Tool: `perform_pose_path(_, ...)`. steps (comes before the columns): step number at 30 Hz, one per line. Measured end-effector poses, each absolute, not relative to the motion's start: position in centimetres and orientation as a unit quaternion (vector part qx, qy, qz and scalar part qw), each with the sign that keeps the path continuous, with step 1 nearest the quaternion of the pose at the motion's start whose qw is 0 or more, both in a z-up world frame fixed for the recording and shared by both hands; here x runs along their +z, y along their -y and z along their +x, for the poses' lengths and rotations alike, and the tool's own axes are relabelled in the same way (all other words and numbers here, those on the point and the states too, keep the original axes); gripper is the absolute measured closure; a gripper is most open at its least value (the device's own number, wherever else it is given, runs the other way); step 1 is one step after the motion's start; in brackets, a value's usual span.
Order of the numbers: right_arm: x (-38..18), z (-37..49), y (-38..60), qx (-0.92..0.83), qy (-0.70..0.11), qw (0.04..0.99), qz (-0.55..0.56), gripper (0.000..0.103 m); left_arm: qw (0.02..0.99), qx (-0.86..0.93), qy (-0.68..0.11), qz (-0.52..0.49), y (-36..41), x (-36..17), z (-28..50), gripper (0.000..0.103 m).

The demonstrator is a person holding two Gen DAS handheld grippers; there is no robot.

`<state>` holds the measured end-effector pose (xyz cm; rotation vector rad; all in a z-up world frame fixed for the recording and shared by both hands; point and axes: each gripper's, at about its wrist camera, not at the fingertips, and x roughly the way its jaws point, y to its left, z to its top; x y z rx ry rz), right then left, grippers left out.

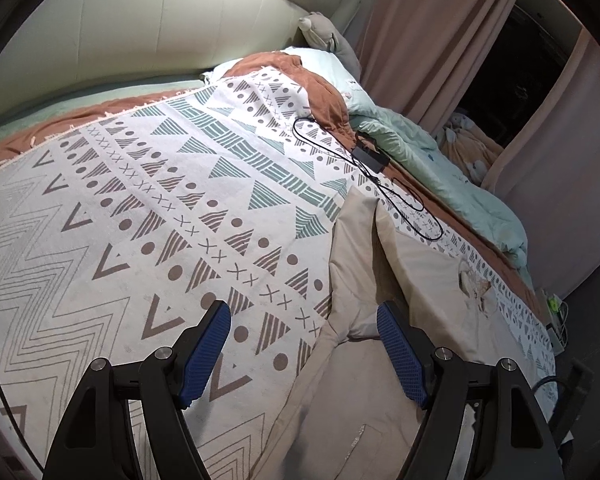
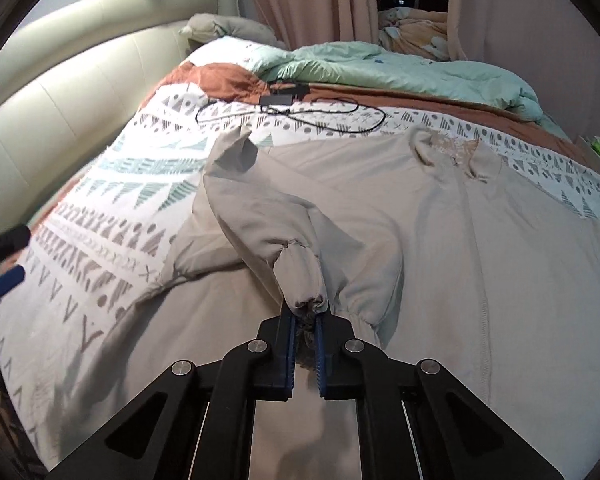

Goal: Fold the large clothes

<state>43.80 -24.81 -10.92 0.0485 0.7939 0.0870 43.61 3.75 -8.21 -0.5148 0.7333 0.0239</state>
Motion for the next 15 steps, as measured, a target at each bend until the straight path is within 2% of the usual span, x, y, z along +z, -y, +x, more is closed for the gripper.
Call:
perform_pose_path(8,-2.6,39.3,30.7,0.058,-0.314,0.943,0.095,0.095,0.905,-0.008,-0.357,-0.231,-1.9,-7.0,43.0,0.026)
perform_pose_path(15,0.1,37.2,35.3,0.06,-0.278,0.948,0.141,0.095,0.906,-0.011,-0.366,-0.213,-0.3,-7.1,42.7,0.026)
